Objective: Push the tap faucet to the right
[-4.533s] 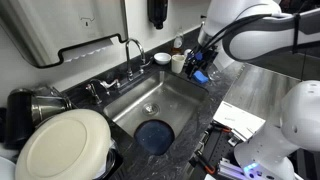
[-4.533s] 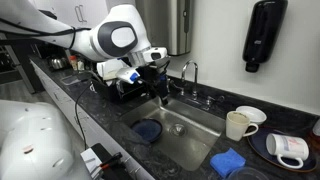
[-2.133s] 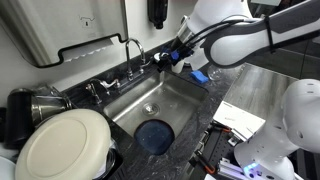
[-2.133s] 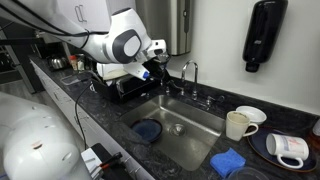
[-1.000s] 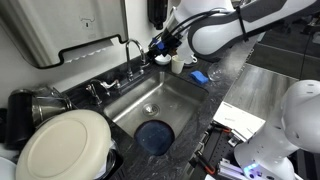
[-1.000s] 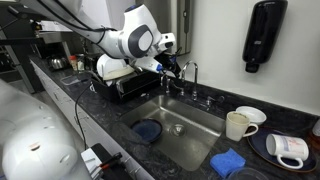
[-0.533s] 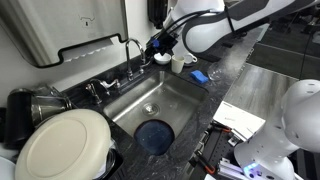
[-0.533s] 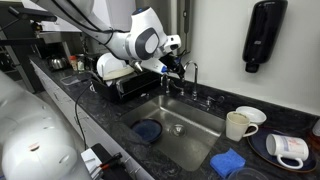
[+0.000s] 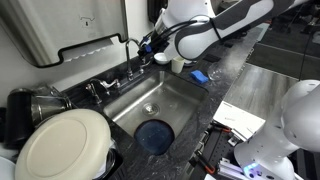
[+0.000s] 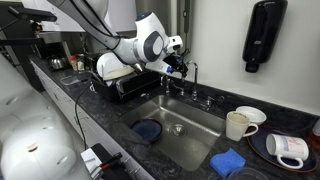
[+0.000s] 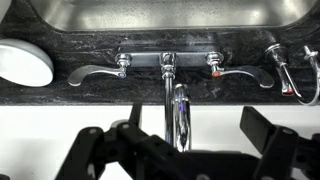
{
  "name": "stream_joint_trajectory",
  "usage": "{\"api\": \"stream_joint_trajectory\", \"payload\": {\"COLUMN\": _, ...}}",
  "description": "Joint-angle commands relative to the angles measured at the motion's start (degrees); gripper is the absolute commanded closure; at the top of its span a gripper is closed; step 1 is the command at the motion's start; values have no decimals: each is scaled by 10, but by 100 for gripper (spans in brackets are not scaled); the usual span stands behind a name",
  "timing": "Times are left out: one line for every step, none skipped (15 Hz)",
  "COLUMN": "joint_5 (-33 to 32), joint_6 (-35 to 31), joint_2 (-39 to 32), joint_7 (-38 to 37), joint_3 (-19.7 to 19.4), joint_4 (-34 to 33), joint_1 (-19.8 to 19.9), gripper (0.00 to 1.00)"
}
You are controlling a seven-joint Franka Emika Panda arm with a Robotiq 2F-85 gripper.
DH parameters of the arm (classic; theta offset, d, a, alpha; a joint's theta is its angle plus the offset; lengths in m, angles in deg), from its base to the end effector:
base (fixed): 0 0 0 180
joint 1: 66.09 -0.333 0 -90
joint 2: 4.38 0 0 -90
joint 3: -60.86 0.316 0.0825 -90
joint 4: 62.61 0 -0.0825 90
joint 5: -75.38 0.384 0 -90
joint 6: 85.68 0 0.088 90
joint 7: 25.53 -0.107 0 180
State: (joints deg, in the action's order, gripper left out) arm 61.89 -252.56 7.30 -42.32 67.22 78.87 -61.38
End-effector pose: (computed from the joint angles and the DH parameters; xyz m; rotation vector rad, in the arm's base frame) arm 0.4978 0.0300 0.4422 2.9336 -0.0695 0.9967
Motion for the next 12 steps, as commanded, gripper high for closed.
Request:
{"api": "stream_joint_trajectory", "payload": {"joint_5": -94, "joint_6": -24, "joint_2": -52, "joint_7": -65, "joint_3": 29, "joint_4": -44, "joint_1": 46, "gripper": 0}}
{"api": "stream_joint_trajectory", "payload": {"joint_5": -120, "joint_6": -21, "joint_2": -62, "joint_7": -86, "joint_3": 30, "joint_4": -56, "joint_1": 52, "gripper": 0}}
{"api": "stream_joint_trajectory", "payload": {"joint_5": -144, "joint_6": -18, "joint_2": -70, "joint_7": -105, "joint_3": 31, "joint_4": -66, "joint_1": 56, "gripper": 0}}
{"api": "stream_joint_trajectory", "payload": {"joint_5": -168, "joint_6": -14, "joint_2": -80, "joint_7": -125, "joint_3": 30, "joint_4": -78, "joint_1": 59, "gripper": 0}}
{"api": "stream_joint_trajectory", "payload": {"joint_5": -188, "joint_6": -11, "joint_2": -88, "joint_7": -141, "joint_3": 28, "joint_4": -87, "joint_1": 60, "gripper": 0}}
{"api": "stream_joint_trajectory", "payload": {"joint_5": -207, "joint_6": -6, "joint_2": -96, "joint_7": -158, "joint_3": 26, "joint_4": -98, "joint_1": 60, "gripper": 0}}
{"api": "stream_joint_trajectory", "payload": {"joint_5": -238, "joint_6": -2, "joint_2": -104, "joint_7": -185, "joint_3": 24, "joint_4": -109, "joint_1": 64, "gripper": 0}}
{"api": "stream_joint_trajectory", "payload": {"joint_5": -257, "joint_6": 0, "joint_2": -111, "joint_7": -203, "joint_3": 21, "joint_4": -118, "joint_1": 65, "gripper": 0}}
{"api": "stream_joint_trajectory", "payload": {"joint_5": -280, "joint_6": 4, "joint_2": -113, "joint_7": -225, "joint_3": 18, "joint_4": -123, "joint_1": 66, "gripper": 0}}
{"api": "stream_joint_trajectory", "payload": {"joint_5": -302, "joint_6": 7, "joint_2": -118, "joint_7": -245, "joint_3": 14, "joint_4": -130, "joint_1": 68, "gripper": 0}}
{"api": "stream_joint_trajectory", "payload": {"joint_5": -323, "joint_6": 10, "joint_2": -122, "joint_7": -264, "joint_3": 9, "joint_4": -134, "joint_1": 71, "gripper": 0}}
{"api": "stream_joint_trajectory", "payload": {"joint_5": -342, "joint_6": 13, "joint_2": -127, "joint_7": -281, "joint_3": 5, "joint_4": -140, "joint_1": 73, "gripper": 0}}
